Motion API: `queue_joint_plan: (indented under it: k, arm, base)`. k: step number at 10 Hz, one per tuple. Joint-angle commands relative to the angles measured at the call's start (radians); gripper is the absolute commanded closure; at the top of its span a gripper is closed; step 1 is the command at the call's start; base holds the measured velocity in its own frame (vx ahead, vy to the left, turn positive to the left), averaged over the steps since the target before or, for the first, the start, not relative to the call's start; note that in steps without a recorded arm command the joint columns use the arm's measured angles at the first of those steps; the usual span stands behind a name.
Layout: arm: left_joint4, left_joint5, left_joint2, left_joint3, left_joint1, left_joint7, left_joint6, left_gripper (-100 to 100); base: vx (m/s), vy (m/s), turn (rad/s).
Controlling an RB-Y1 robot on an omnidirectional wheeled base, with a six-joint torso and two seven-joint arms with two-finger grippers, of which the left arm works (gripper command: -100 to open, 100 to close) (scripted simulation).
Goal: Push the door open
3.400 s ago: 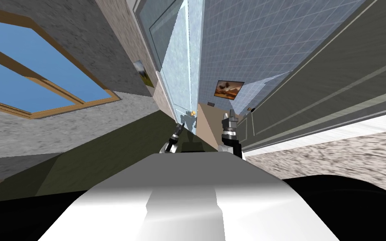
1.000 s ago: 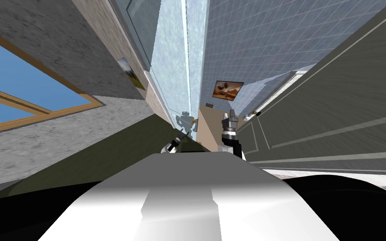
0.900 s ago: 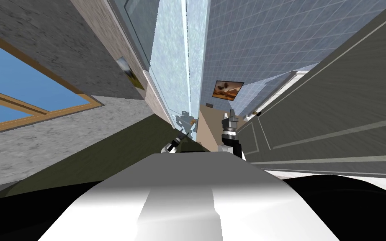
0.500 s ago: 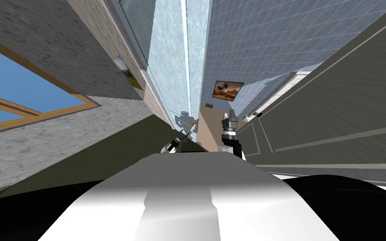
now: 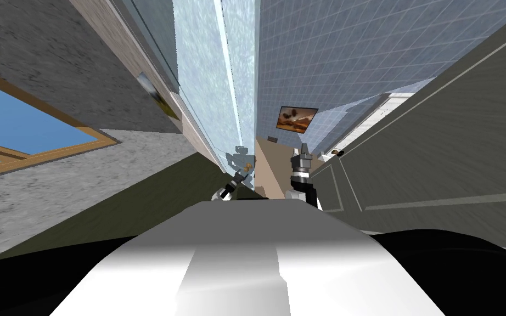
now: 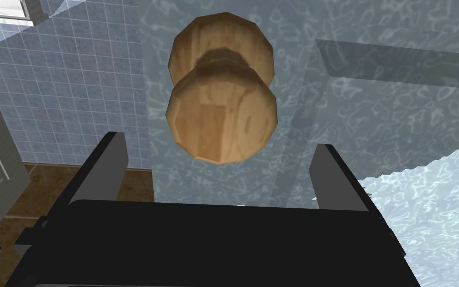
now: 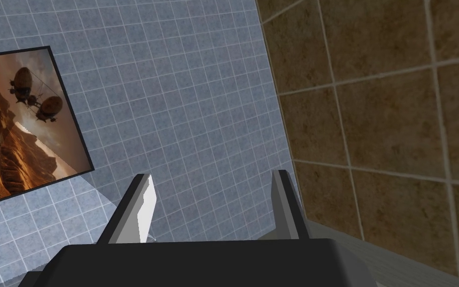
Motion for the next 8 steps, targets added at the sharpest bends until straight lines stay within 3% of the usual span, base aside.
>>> queue_joint_plan:
  k: [1,3,4,8]
  arm:
    - [0.006,0.002,-0.006,0.004,-0.003,-0.005,0.002,-100]
    - [0.006,0.002,-0.007,0.004,-0.003,-0.006,0.003,-100]
    - [0.006,0.002,-0.007,0.004,-0.003,-0.006,0.003,100]
    - [0.006,0.002,-0.007,0.004,-0.003,-0.006,0.003,100]
  base:
    - [0.175,-0.134,-0.026]
    - [0.130,-0.065,-0.009]
    - [-0.012,0.001,0.001]
    - [-0.010,0.005,-0.009]
